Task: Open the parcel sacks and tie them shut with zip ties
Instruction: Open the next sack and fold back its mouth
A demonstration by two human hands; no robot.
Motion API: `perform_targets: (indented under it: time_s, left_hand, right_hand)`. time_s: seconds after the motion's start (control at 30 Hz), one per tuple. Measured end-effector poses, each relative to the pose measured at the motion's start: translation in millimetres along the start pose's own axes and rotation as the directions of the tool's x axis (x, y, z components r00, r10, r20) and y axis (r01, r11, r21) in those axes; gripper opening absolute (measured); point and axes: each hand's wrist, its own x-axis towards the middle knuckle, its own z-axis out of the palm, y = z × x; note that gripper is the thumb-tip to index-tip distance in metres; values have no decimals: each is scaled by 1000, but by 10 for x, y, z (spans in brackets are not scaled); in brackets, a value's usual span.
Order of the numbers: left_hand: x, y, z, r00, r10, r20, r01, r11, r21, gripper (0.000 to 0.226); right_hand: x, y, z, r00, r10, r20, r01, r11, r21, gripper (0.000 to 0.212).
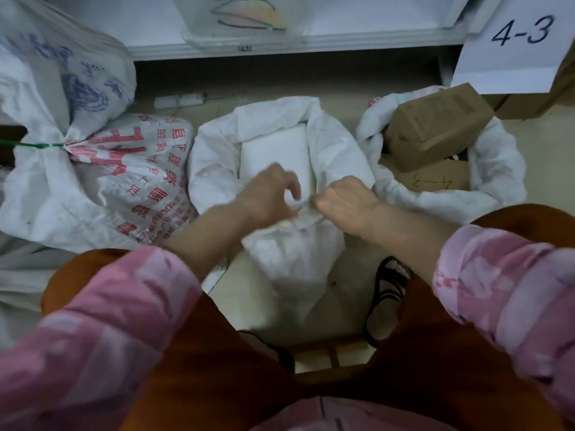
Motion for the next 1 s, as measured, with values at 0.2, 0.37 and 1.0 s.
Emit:
perform_targets:
  time_s: [0.2,0.37,1.0]
  left_hand:
    - [189,-275,-280,864,-225,450,157,970,185,50]
    - [226,-318,109,989,-135,-63,148,939,311,26]
    - [410,-355,341,908,-244,-341,151,949,-276,27]
  right_hand:
    - [6,30,97,947,76,-313,-71,997,28,18]
    - [84,125,74,866,398,-303,-324,908,268,27]
    - [721,153,84,935,354,36,-350,897,269,23]
